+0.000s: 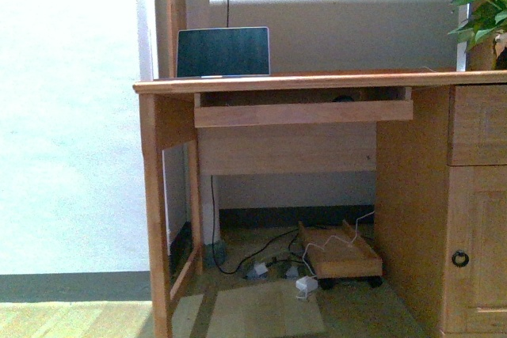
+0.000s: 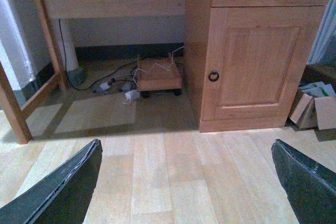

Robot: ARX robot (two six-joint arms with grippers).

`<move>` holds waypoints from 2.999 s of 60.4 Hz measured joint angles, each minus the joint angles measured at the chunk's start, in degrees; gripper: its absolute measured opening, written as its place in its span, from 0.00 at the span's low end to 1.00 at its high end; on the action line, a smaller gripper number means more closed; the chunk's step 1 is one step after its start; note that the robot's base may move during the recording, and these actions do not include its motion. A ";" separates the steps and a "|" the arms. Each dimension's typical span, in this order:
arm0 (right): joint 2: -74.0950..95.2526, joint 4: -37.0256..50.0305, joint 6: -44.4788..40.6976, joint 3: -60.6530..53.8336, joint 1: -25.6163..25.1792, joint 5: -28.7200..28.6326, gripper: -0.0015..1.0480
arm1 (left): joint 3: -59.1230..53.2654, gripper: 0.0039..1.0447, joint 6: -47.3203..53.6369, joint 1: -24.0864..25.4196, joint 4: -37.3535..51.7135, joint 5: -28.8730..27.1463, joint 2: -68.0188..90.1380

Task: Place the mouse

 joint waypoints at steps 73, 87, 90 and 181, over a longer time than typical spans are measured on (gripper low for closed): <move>-0.02 -0.02 0.00 0.00 0.00 -0.13 0.93 | 0.00 0.93 -0.02 0.00 0.00 0.00 -0.04; -0.02 -0.02 0.00 0.00 0.00 -0.11 0.93 | 0.00 0.93 -0.02 0.02 0.00 0.00 -0.04; -0.02 -0.02 0.00 0.00 0.00 -0.11 0.93 | 0.00 0.93 0.00 0.00 0.00 0.02 -0.04; -0.02 -0.02 0.00 0.00 0.00 -0.11 0.93 | 57.09 0.93 82.47 -3.17 49.40 27.71 116.08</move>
